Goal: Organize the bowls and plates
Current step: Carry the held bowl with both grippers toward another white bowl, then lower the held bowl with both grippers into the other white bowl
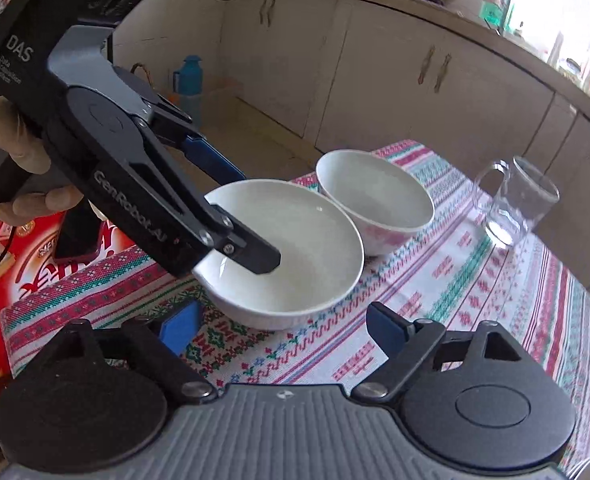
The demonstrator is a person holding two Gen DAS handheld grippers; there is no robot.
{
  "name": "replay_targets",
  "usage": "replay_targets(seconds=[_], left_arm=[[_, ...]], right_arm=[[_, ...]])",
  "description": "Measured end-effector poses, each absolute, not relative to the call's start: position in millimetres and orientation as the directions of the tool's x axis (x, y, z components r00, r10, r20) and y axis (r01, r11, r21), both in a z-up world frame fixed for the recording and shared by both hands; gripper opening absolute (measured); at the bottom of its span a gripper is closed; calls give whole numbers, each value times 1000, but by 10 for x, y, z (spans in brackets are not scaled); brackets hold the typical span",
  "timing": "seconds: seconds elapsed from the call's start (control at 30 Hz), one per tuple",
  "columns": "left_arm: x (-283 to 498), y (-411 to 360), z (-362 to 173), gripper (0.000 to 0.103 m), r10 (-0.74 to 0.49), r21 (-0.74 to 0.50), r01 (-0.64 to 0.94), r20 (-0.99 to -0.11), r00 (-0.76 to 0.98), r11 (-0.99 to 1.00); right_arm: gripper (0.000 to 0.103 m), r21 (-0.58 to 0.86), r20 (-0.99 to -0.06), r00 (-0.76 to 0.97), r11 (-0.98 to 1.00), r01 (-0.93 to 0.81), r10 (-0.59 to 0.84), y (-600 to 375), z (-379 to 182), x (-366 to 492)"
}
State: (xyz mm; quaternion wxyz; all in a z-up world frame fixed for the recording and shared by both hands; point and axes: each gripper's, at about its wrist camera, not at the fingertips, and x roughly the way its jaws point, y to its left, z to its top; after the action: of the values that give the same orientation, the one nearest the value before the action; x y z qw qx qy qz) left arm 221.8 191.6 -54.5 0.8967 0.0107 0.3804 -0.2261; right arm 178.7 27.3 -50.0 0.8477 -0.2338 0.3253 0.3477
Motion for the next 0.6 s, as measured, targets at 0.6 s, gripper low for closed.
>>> replay_targets(seconds=[0.6], left_arm=[[2294, 1893, -552, 68, -436, -182, 444, -691, 577, 877]], right_arm=[[84, -142, -744, 494, 616, -775, 451, 357, -583, 1934]])
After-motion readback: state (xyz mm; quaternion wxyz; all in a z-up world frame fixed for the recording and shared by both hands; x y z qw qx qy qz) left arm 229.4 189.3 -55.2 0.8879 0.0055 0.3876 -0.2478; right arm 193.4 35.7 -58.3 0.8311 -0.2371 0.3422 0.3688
